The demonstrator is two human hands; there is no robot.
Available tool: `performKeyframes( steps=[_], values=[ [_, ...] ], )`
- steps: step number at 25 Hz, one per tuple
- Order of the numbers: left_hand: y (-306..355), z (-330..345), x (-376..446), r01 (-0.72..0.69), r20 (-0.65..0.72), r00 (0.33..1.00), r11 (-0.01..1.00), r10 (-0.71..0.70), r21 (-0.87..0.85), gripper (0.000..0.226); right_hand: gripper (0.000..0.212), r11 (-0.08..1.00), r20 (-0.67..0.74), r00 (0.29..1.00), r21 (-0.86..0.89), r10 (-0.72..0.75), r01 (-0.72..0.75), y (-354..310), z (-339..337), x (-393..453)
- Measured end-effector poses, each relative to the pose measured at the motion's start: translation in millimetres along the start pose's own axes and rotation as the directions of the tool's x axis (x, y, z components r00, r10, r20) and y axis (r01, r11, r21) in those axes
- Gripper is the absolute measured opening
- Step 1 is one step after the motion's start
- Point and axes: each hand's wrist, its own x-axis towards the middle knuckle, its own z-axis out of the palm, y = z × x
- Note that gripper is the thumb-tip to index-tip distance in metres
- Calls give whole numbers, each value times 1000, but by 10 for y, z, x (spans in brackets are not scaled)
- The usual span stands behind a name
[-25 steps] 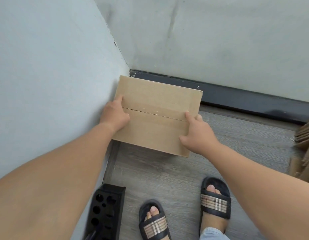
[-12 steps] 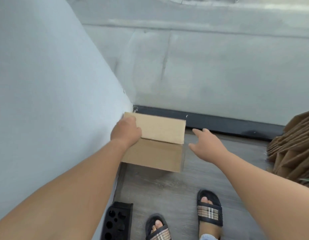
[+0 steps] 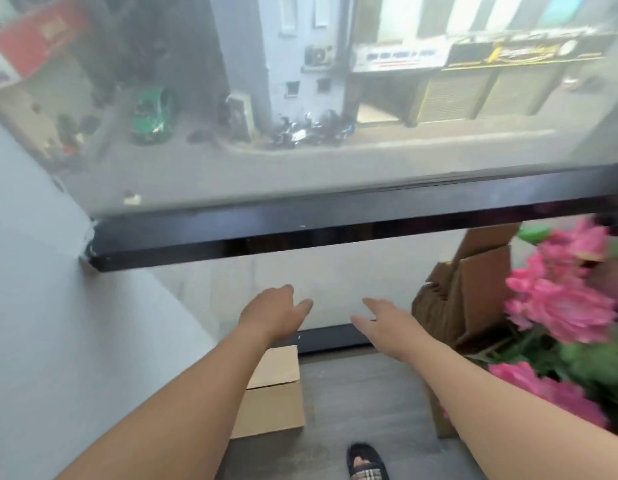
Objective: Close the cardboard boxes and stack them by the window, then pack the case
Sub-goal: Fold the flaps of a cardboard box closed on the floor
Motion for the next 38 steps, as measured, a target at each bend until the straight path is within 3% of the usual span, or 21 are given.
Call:
performKeyframes(
  steps=[5,9,14,20,24,28,32,36,38],
  values=[
    [1055,-607,-659,-238,6,971,971,238,13,69,69,983,-192,970,136,146,-121,164,-752,-1376],
    [1973,-702,-1199,-419,65,907,907,416,38,68,69,931,-272,912,284,306,-228,576,-1090,-2386],
    [3354,-461,-1985,-665,175,741,745,648,55,60,66,823,-375,773,471,512,-316,1500,-1299,-3718],
    [4945,500,-3252,-829,377,527,559,761,30,52,57,650,-392,547,627,739,-429,2808,-935,-5544],
    [5807,1245,-4217,-879,491,373,470,787,-86,52,69,500,-353,378,751,856,-431,3471,-522,-6624],
    [6426,1917,-5106,-965,604,167,255,779,-63,51,64,341,-267,220,821,938,-458,3958,-88,-7453],
    [7018,2553,-5927,-997,693,-11,42,721,-59,55,47,154,-132,86,916,988,-371,4334,370,-8153],
    [7670,3113,-6737,-958,736,-287,-199,613,-208,58,72,-74,36,-153,965,988,-253,4673,642,-8816],
    [7923,3337,-7136,-921,730,-390,-238,562,-309,54,71,-141,92,-239,971,967,-196,4800,734,-9106]
  ],
)
